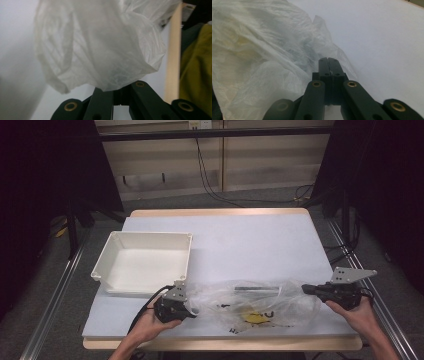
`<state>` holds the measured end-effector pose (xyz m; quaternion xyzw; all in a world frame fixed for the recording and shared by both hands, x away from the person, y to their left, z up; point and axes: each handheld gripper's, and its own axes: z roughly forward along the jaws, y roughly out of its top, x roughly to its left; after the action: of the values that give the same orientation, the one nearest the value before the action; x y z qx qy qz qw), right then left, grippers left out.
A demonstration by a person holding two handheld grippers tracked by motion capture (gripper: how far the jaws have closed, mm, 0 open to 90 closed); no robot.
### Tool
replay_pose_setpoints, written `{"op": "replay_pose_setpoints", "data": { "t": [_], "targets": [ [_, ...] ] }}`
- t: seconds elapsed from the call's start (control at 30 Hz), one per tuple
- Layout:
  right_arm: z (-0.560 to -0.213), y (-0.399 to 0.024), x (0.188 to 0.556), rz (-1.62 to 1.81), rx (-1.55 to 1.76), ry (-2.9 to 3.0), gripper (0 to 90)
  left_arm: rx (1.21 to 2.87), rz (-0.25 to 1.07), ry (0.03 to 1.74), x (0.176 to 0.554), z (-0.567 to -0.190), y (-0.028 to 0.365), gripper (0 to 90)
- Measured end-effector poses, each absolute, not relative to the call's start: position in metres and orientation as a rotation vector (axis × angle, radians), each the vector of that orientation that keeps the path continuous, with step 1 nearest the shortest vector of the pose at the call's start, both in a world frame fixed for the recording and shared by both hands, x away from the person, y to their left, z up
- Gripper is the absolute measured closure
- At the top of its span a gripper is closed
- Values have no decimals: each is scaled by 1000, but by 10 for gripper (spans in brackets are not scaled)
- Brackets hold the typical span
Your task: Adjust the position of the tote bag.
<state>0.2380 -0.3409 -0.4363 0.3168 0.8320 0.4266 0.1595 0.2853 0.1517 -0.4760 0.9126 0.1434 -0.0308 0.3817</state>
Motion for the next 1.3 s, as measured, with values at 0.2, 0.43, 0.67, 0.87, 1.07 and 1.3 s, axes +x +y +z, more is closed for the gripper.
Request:
{"op": "replay_pose_setpoints", "data": {
  "t": [0.2,0.43,0.67,0.87,1.07,1.3],
  "targets": [
    [-454,-340,243,1130,953,2399,900,2314,-73,395,286,-478,156,900],
    [-446,-340,241,1218,943,2369,814,2244,-108,399,281,-472,159,900],
    [-431,-342,237,1317,930,2309,714,2154,-81,407,278,-459,170,853],
    [-424,-340,235,1357,919,2285,625,2110,-28,447,275,-450,176,711],
    [-411,-334,230,1399,886,2256,597,2061,28,480,271,-437,187,592],
    [-396,-328,231,1426,854,2224,575,1994,104,508,272,-415,204,506]
  ]
}}
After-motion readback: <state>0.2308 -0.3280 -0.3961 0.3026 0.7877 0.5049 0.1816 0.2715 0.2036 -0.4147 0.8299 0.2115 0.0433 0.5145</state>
